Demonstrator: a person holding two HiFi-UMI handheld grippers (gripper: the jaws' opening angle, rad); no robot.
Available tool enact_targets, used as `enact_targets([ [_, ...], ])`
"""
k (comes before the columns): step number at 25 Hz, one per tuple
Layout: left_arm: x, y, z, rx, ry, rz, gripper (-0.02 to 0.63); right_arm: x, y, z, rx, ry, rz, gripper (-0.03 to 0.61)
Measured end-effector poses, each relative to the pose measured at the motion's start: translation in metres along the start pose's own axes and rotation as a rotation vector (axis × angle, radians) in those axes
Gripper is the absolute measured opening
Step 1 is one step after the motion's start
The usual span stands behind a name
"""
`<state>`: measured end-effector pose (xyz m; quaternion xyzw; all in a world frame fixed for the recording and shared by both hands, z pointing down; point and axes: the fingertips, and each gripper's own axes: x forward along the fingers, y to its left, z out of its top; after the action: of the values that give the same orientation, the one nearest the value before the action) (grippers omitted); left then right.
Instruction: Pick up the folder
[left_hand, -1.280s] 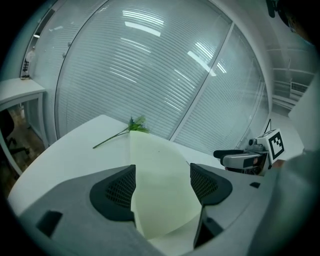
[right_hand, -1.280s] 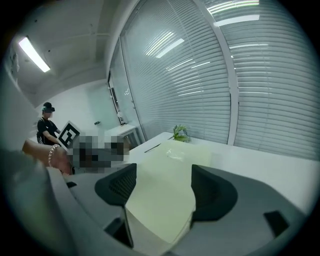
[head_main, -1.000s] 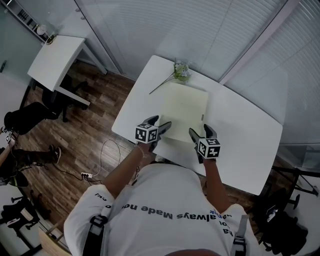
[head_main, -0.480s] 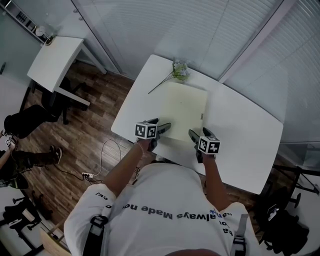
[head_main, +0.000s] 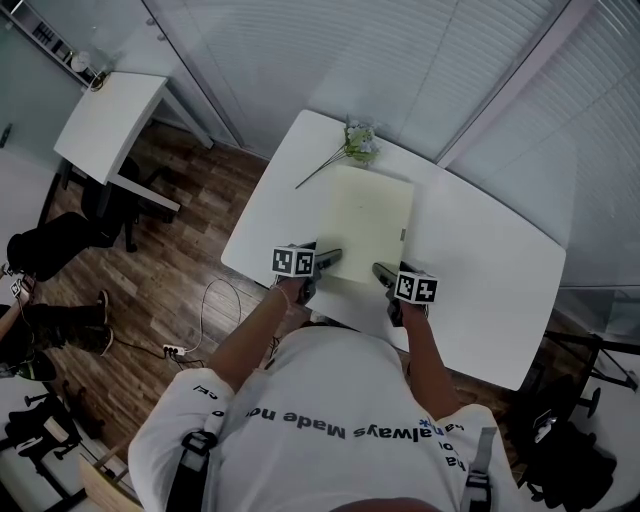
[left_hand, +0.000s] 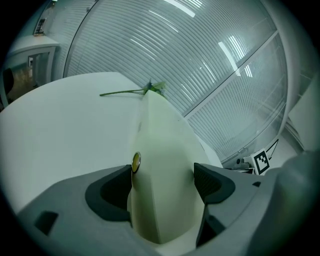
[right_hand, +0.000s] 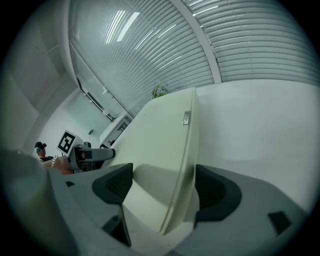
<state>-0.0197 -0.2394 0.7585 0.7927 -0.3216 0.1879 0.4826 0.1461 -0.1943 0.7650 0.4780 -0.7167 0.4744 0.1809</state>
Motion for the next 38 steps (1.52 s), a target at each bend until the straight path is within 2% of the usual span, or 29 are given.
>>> enact_targets([
  [5,0.003,-0.001,0.000,-0.019,0.012,-0.011,0.351,0.002,-0.001,-0.002,0.045,0.001,0.034,0.333],
  [21,-0.003,-0.003,0.003,-0.022,-0.022,0.005,0.350,-0.006,0.002,0.005,0.015,-0.012,0.007,0.331],
  [29,-0.011,-0.014,0.019,0.041,-0.056,0.008,0.350,-0.015,0.009,0.017,-0.015,-0.041,0.006,0.331],
  [38,-0.026,-0.026,0.039,0.075,-0.107,0.004,0.350,-0.027,0.025,0.042,-0.079,-0.098,0.013,0.331],
])
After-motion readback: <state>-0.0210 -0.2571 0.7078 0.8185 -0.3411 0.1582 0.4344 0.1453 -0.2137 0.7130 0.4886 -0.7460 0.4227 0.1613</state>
